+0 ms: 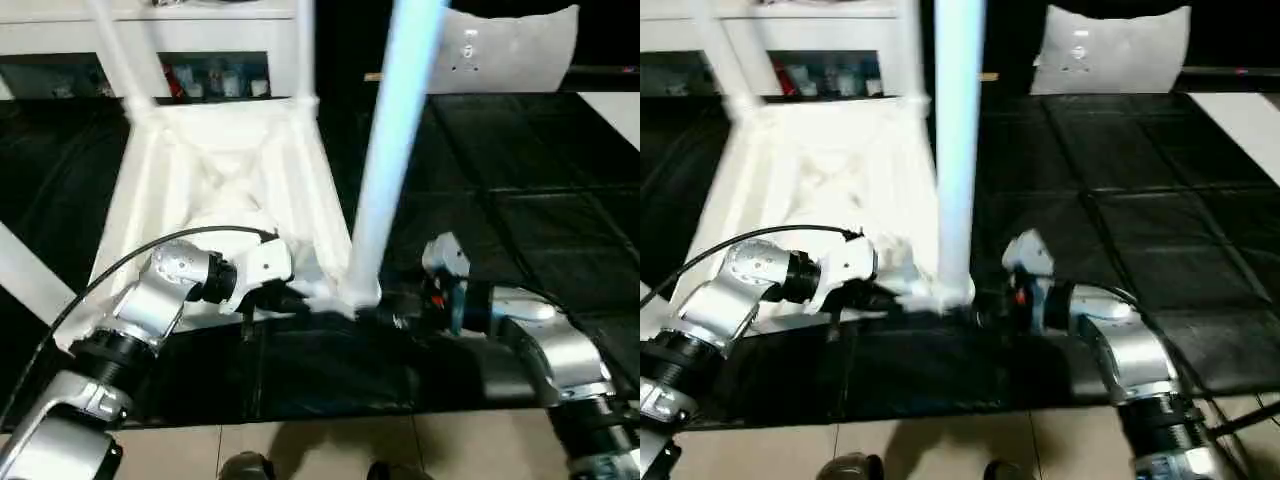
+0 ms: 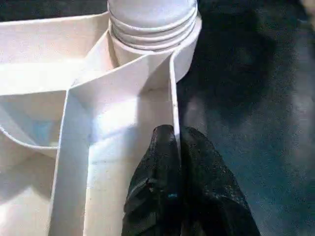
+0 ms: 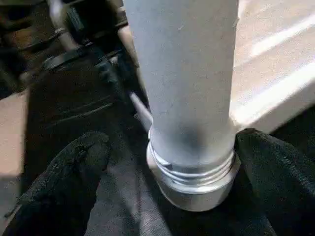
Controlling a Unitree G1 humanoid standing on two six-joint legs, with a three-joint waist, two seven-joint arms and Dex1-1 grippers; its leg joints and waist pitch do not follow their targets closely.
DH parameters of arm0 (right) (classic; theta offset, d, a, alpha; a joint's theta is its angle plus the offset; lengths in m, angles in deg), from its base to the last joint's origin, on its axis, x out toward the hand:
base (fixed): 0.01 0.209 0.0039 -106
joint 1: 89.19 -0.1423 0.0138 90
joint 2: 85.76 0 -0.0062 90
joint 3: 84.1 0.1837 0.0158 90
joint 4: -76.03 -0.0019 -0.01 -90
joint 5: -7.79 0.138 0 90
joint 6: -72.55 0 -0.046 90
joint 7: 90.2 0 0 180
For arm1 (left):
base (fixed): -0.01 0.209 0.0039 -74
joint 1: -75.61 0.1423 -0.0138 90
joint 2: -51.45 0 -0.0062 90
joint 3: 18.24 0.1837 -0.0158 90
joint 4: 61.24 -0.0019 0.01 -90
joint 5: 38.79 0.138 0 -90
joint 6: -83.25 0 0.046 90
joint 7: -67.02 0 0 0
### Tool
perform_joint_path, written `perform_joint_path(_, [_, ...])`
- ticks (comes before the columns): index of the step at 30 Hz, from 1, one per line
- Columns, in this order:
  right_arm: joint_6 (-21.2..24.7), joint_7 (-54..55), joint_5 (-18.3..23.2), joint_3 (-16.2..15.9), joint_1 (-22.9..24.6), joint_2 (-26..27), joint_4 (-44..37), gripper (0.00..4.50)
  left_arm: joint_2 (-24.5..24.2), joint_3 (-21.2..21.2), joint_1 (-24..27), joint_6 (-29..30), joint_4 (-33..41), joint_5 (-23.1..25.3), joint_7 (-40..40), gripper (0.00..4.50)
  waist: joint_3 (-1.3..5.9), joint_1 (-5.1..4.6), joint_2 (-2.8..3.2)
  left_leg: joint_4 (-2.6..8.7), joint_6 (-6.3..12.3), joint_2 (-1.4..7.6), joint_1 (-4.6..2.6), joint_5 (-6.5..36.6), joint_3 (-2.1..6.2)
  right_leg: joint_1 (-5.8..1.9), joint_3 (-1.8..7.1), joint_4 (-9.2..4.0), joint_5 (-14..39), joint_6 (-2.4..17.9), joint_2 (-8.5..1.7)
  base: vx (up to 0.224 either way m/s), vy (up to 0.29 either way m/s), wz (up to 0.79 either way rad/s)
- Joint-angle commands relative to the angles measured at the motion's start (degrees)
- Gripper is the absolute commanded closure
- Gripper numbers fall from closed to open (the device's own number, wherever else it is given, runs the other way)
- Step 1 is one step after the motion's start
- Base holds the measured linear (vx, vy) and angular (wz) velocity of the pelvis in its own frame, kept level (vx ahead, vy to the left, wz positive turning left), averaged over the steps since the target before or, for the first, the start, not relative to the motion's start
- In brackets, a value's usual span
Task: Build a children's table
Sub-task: Rotate leg to tighten
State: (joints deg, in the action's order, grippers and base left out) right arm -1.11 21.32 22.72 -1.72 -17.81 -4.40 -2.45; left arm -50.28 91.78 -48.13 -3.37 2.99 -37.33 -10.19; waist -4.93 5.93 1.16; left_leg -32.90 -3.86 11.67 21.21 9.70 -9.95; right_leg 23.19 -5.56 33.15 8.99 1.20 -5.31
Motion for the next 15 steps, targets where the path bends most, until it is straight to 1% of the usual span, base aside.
perform_joint_path(1, [0.0, -3.4, 1.7, -0.7, -1.4, -0.7, 0.1, 0.19, 0.2, 3.2, -0.8, -3.4, 0.4, -1.1, -6.1, 4.5, 5.41, -0.16, 0.21, 2.91, 5.39, 1.66, -0.71, 7.1, -0.06, -3.46, 2.86, -1.6, 2.4, 15.8, -2.98, 0.0, 0.0, 0.0])
perform_joint_path(2, [0.0, -3.4, 1.7, -0.7, -1.4, -0.7, 0.1, 0.19, 0.2, 3.2, -0.8, -3.4, 0.4, -1.1, -6.1, 4.5, 5.21, -0.1, 0.14, 3.0, 5.12, 1.69, -0.73, 8.2, -0.09, -3.38, 2.87, -1.85, 4.3, 15.6, -3.08, 0.0, 0.0, 0.0])
perform_joint_path(3, [0.5, -5.4, 2.5, -1.1, -2.1, -0.9, 0.5, 0.29, 0.2, 3.8, -1.2, -5.2, -0.4, -1.0, -7.8, 4.5, 5.11, -0.07, 0.22, 3.05, 4.99, 1.7, -0.79, 8.7, -0.1, -3.32, 2.87, -2.06, 5.5, 15.5, -3.11, 0.0, 0.0, 0.0])
perform_joint_path(4, [0.5, -5.4, 2.5, -1.1, -2.1, -0.9, 0.5, 0.29, 0.2, 3.8, -1.2, -5.2, -0.4, -1.0, -7.8, 4.5, 4.99, 0.07, 0.15, 3.12, 4.39, 1.75, -0.91, 10.0, -0.15, -3.27, 2.93, -2.34, 7.9, 14.9, -3.15, 0.0, 0.0, 0.0])
perform_joint_path(6, [1.1, -8.4, 3.2, -2.1, -2.9, -1.5, 1.0, 0.52, 0.5, 4.9, -1.8, -6.8, -1.3, -0.3, -9.3, 4.5, 4.76, 0.51, 0.1, 3.35, 3.21, 1.93, -1.28, 12.0, -0.16, -3.04, 3.0, -2.79, 11.9, 14.0, -3.24, 0.0, 0.0, 0.0])
perform_joint_path(8, [1.3, -9.5, 3.4, -2.6, -3.4, -1.7, 1.4, 0.73, 0.7, 5.3, -2.3, -7.3, -1.9, -0.1, -9.8, 4.5, 4.64, 0.62, 0.14, 3.45, 2.37, 1.99, -1.28, 13.4, -0.11, -3.0, 3.04, -2.93, 13.8, 13.5, -3.27, 0.0, 0.0, 0.0])
perform_joint_path(9, [1.5, -10.1, 3.7, -2.8, -3.7, -1.8, 1.5, 0.82, 0.9, 5.5, -2.5, -7.6, -2.2, 0.0, -10.0, 4.5, 4.53, 0.64, -0.01, 3.51, 1.92, 1.96, -1.23, 14.1, -0.04, -2.96, 3.05, -3.02, 15.0, 13.1, -3.27, 0.0, 0.0, 0.0])
perform_joint_path(10, [1.9, -10.9, 3.9, -3.0, -3.8, -1.9, 1.5, 0.9, 1.0, 5.6, -2.8, -8.0, -2.7, 0.1, -10.2, 4.5, 4.53, 0.66, 0.0, 3.52, 1.53, 1.95, -1.19, 14.8, 0.05, -2.99, 3.06, -3.02, 16.1, 12.8, -3.34, 0.0, 0.0, 0.0])
perform_joint_path(13, [2.6, -12.5, 4.2, -3.7, -4.1, -2.2, 1.3, 1.18, 1.2, 5.7, -3.2, -8.6, -3.5, 0.1, -10.6, 4.5, 4.44, 0.61, -0.03, 3.55, 1.2, 1.9, -1.14, 15.5, 0.1, -2.99, 3.06, -3.2, 17.9, 12.0, -3.36, 0.0, 0.0, 0.0])
perform_joint_path(14, [2.9, -13.0, 4.3, -4.0, -4.2, -2.3, 1.4, 1.18, 1.3, 5.7, -3.3, -9.1, -3.9, 0.1, -10.9, 4.5, 4.42, 0.69, -0.08, 3.47, 1.23, 1.86, -1.3, 15.8, 0.03, -2.84, 3.1, -3.39, 18.6, 11.8, -3.35, 0.0, 0.0, 0.0])
perform_joint_path(15, [2.9, -13.0, 4.3, -4.0, -4.2, -2.3, 1.4, 1.35, 1.3, 5.7, -3.3, -9.1, -3.9, 0.1, -10.9, 4.5, 4.45, 0.7, -0.13, 3.42, 1.26, 1.81, -1.25, 15.7, 0.03, -2.88, 3.11, -3.38, 18.6, 11.8, -3.37, 0.0, 0.0, 0.0])
